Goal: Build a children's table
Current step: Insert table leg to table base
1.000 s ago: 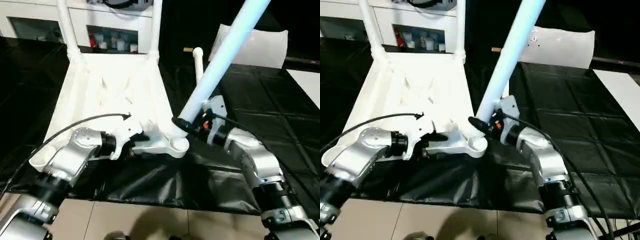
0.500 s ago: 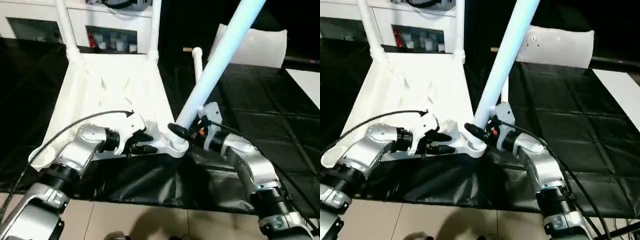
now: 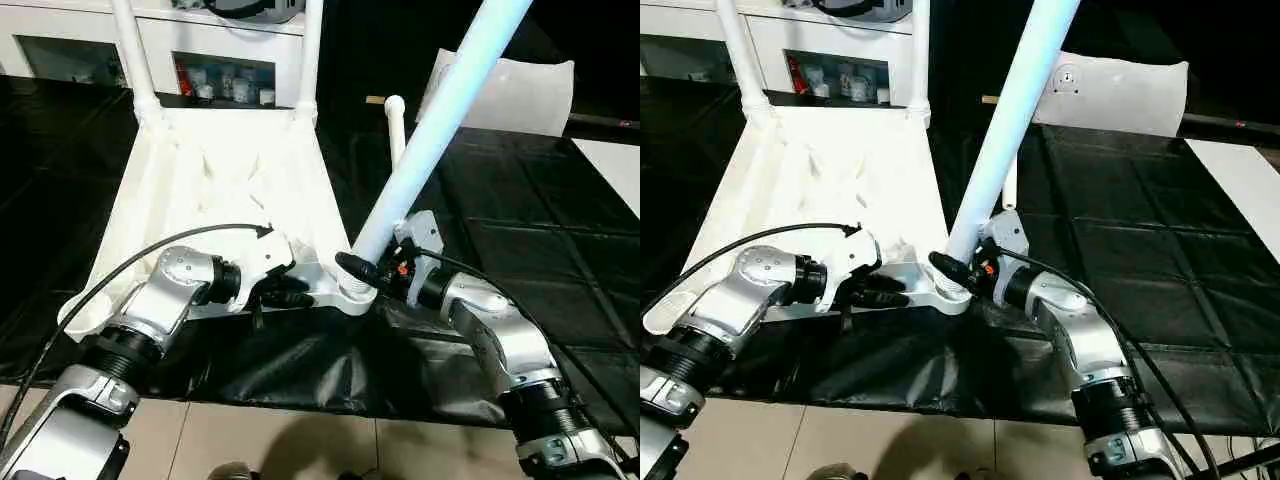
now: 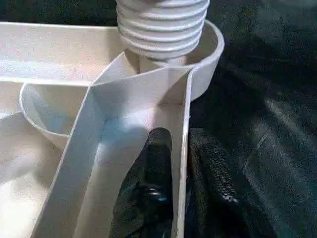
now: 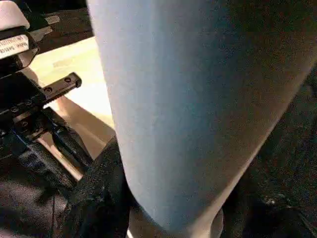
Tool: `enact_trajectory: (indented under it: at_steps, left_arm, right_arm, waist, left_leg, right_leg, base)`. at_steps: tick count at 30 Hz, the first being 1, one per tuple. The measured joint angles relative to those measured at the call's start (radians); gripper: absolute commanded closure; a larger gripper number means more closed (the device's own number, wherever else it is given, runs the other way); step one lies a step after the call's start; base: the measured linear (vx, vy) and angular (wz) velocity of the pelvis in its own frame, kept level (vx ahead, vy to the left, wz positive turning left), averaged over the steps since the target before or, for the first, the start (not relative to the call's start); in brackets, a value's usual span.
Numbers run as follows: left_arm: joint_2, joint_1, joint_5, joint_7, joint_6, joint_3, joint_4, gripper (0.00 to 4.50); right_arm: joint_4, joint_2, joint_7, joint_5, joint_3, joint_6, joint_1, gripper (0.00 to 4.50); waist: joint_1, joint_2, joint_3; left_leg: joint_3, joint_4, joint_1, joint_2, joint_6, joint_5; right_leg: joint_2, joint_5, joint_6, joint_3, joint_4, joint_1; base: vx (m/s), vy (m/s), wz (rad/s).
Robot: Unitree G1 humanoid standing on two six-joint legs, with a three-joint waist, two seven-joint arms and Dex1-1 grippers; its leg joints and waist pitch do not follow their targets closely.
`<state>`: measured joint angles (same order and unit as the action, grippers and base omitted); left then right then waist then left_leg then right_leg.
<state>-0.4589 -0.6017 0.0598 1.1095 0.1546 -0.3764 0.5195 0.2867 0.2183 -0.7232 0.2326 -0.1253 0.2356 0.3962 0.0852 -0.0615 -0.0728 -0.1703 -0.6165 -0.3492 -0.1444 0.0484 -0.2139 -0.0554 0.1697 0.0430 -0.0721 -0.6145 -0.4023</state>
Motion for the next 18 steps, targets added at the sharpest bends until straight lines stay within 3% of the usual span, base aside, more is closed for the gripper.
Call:
enact_trajectory:
  at_steps: [6, 14, 18]
  left_arm:
    - [-0.017, -0.006, -0.03, 0.017, 0.005, -0.023, -0.023, 4.47]
    - [-0.024, -0.005, -0.048, 0.026, 0.01, -0.024, -0.044, 4.5]
    - [-0.041, 0.005, -0.055, 0.038, -0.011, -0.022, -0.059, 4.5]
  right_arm:
    - [0.0, 0.001, -0.005, -0.005, -0.002, 0.0, 0.003, 2.52]
    - [0.005, 0.001, -0.007, -0.008, -0.002, 0.0, 0.009, 2.52]
    - [0.016, 0.003, -0.023, -0.012, -0.012, 0.0, 0.024, 2.52]
  waist:
    - [-0.005, 0.0, 0.0]
    - [-0.012, 0.0, 0.0]
    - [-0.024, 0.0, 0.0]
  left_leg:
    - [0.0, 0.0, 0.0, 0.0, 0.0, 0.0]
    - [0.0, 0.0, 0.0, 0.0, 0.0, 0.0]
    - [0.0, 0.0, 0.0, 0.0, 0.0, 0.0]
  right_leg:
    - [0.0, 0.0, 0.0, 0.0, 0.0, 0.0]
    - [0.0, 0.0, 0.0, 0.0, 0.001, 0.0]
    - [0.0, 0.0, 0.0, 0.0, 0.0, 0.0]
  base:
    - [0.0, 0.0, 0.0]
    - [0.0, 0.0, 0.0]
    - [0.0, 0.0, 0.0]
